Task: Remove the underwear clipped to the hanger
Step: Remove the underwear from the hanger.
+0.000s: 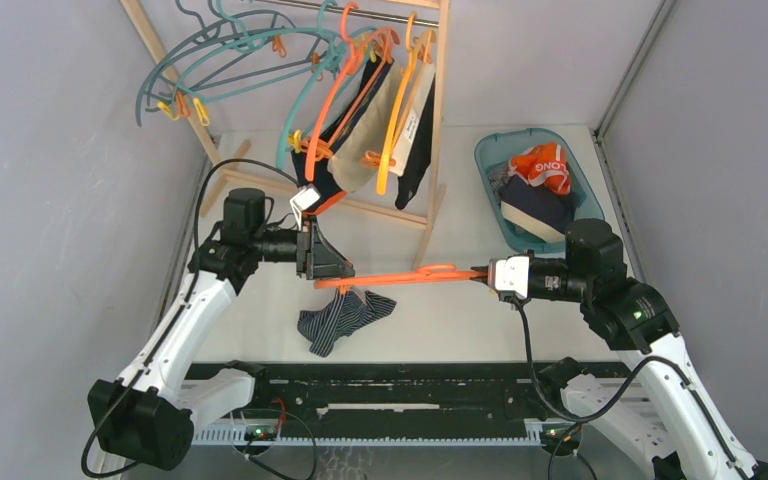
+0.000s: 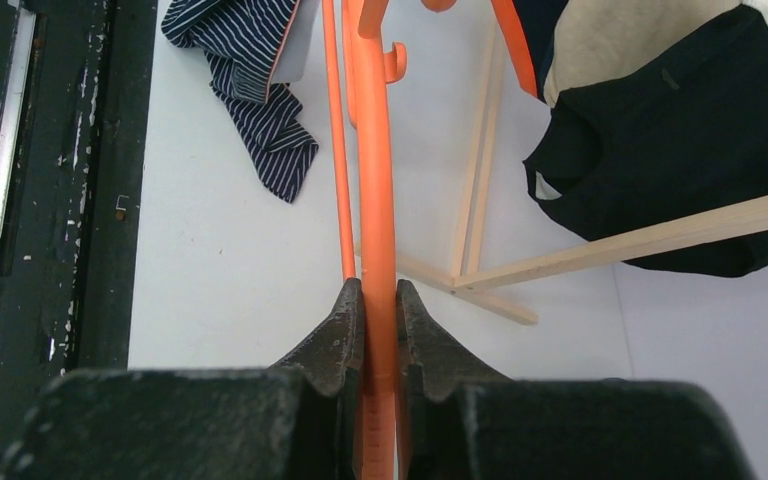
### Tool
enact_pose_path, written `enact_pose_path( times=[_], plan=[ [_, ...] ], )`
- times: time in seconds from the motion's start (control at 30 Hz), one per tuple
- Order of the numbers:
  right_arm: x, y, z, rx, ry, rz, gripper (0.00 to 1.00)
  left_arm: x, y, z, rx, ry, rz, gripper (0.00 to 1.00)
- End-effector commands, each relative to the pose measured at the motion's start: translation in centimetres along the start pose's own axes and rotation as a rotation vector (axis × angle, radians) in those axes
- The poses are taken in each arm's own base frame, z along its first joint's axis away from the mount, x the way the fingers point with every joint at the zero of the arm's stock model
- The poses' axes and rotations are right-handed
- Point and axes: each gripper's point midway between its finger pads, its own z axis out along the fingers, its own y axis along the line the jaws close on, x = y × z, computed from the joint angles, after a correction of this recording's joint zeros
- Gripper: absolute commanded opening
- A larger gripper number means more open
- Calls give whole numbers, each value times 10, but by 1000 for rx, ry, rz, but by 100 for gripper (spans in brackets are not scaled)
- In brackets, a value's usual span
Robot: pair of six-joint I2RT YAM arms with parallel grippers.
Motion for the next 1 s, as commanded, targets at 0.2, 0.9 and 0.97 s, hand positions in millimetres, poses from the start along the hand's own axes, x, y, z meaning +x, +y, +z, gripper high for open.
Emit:
enact_pose_path(
  times=[0.2,0.9,0.97],
  plan=[
    [-10,-25,-2,99,-20,-33,0,1,-11,-1,34,-8,39,9],
    [-8,-43,-4,186,-3,-17,0,1,-13,-3,25,-15,54,21],
    [-9,-44,-4,191,-8,-16,0,1,-12,-3,25,-14,52,25]
  ],
)
